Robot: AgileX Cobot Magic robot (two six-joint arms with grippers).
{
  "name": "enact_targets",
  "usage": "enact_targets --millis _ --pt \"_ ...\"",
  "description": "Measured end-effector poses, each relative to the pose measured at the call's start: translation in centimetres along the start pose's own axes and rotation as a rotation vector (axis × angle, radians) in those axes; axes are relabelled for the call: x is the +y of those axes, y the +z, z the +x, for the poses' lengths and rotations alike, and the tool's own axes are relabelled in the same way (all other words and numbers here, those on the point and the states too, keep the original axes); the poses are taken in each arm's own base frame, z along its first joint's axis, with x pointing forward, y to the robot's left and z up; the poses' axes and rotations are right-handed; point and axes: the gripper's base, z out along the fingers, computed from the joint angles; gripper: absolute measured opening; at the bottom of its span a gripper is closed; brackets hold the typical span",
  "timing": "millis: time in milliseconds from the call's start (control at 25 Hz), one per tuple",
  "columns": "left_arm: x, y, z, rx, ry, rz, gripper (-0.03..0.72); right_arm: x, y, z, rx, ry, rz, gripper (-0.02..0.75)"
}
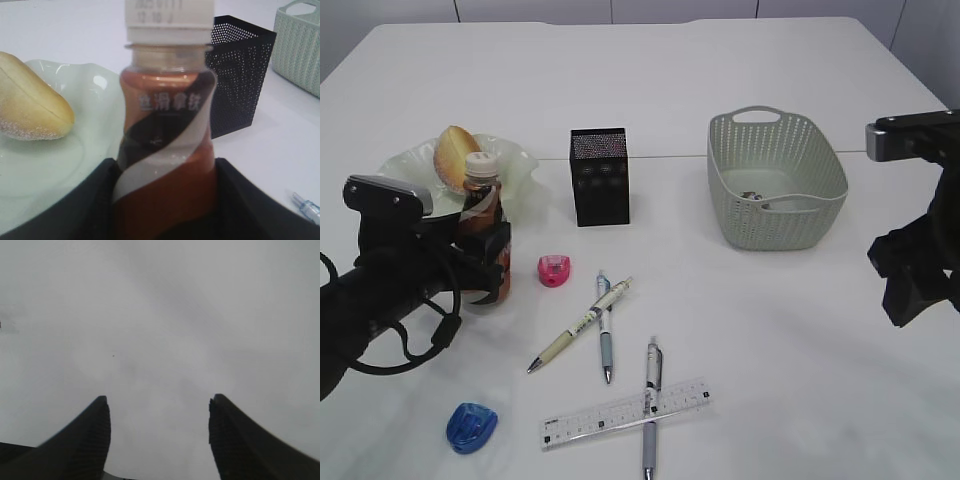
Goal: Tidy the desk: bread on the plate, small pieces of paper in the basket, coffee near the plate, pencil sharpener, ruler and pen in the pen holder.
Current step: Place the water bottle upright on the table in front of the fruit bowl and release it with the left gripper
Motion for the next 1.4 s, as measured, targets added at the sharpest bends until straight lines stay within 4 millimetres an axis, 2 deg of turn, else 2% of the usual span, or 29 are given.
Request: enact_targets --millis 1080,1400 --pt "-0.1 -0.1 0.1 0.019 0.035 0.006 0.563 -0.2 0.0 0.2 0.024 -0.014 0.024 0.458" --pt "-0.2 -0.6 -2.1 -0.042 0.042 0.01 0.568 -0.3 0.0 0.2 0.024 -0.016 0.028 0.459"
